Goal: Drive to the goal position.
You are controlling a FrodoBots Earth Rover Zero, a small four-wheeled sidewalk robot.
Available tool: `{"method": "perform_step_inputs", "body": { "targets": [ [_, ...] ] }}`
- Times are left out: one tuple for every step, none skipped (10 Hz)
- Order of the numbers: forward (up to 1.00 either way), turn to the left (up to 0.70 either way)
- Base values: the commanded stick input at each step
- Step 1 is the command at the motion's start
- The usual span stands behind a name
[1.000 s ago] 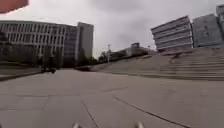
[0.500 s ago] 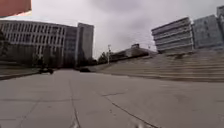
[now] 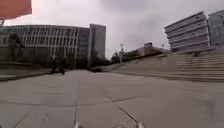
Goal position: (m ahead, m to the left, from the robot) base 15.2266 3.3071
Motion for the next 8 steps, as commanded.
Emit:
{"method": "perform_step_inputs", "body": {
  "targets": [
    [0.83,0.00],
    [0.83,0.00],
    [0.83,0.00],
    [0.83,0.00],
    [0.83,0.00],
    [0.83,0.00],
    [0.83,0.00],
    [0.83,0.00]
  ]
}}
